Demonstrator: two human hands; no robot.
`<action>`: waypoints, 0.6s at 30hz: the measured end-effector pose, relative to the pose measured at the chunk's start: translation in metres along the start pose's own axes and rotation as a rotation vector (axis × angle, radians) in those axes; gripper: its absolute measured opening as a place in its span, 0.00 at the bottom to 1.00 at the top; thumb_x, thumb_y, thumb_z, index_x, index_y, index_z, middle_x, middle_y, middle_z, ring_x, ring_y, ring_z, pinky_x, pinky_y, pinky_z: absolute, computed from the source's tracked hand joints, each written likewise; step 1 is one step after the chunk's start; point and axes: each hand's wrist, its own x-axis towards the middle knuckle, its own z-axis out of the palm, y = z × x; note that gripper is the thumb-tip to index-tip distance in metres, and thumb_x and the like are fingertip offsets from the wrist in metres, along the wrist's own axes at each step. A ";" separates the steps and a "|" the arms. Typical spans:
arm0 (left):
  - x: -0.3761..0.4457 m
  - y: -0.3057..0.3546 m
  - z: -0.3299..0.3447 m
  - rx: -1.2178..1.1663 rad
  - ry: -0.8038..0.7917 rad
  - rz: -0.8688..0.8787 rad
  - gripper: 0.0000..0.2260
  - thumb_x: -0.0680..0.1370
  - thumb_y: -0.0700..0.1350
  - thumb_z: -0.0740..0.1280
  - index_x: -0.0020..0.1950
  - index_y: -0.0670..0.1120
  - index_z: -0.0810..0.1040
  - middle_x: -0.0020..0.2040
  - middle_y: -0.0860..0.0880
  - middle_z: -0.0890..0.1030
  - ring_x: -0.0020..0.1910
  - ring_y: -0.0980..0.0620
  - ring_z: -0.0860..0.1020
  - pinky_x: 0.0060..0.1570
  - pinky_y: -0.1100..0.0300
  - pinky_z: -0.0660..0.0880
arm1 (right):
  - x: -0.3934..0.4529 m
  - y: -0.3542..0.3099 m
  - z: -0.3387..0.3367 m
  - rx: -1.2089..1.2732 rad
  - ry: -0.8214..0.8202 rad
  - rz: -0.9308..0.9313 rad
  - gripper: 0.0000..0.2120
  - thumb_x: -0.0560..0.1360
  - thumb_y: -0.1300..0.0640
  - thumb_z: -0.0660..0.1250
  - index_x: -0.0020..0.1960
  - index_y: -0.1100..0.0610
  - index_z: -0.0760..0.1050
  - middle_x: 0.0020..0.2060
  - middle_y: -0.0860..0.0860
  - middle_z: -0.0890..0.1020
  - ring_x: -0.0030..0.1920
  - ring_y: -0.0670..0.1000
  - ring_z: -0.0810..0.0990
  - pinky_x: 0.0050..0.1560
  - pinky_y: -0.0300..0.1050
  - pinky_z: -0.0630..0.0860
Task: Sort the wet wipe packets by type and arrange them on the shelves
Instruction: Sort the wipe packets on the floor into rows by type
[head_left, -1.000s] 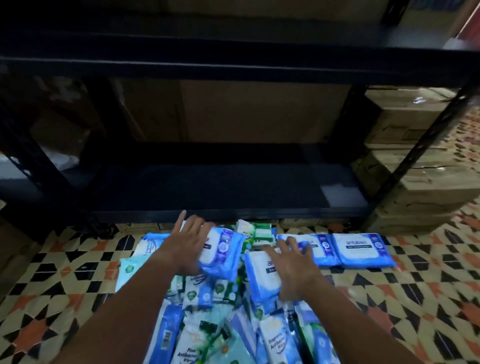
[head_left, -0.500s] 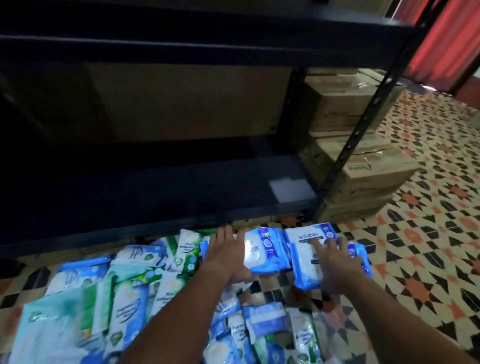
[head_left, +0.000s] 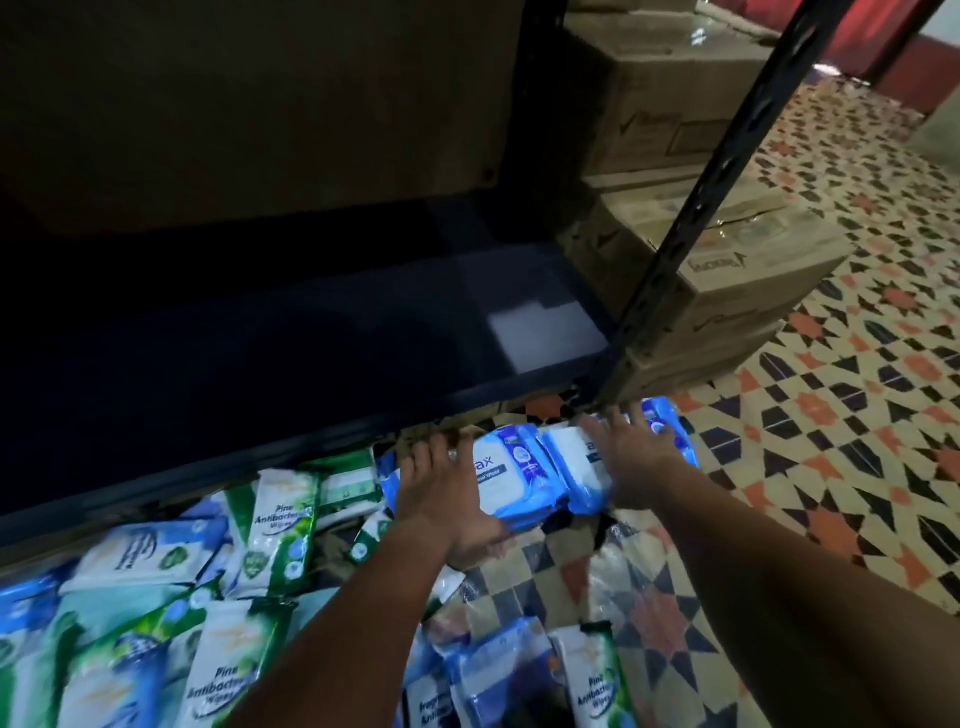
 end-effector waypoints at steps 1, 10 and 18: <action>0.003 -0.002 0.003 -0.002 -0.004 0.019 0.56 0.64 0.71 0.72 0.81 0.49 0.47 0.70 0.42 0.62 0.68 0.39 0.62 0.69 0.47 0.58 | 0.003 -0.001 0.005 0.003 -0.001 0.004 0.48 0.70 0.42 0.73 0.79 0.45 0.47 0.77 0.54 0.55 0.78 0.60 0.49 0.69 0.71 0.65; 0.008 -0.012 0.009 0.107 0.021 0.114 0.60 0.60 0.71 0.75 0.80 0.49 0.45 0.73 0.45 0.62 0.68 0.40 0.65 0.71 0.45 0.59 | 0.017 0.001 -0.004 -0.055 -0.019 -0.025 0.54 0.66 0.41 0.78 0.79 0.44 0.47 0.74 0.54 0.59 0.76 0.61 0.55 0.68 0.72 0.65; 0.008 -0.013 0.012 0.200 0.075 0.160 0.57 0.62 0.73 0.71 0.80 0.50 0.46 0.72 0.44 0.64 0.65 0.39 0.68 0.68 0.42 0.61 | 0.024 0.002 -0.001 0.022 -0.009 -0.056 0.57 0.63 0.38 0.80 0.80 0.44 0.47 0.75 0.51 0.60 0.76 0.61 0.54 0.68 0.76 0.62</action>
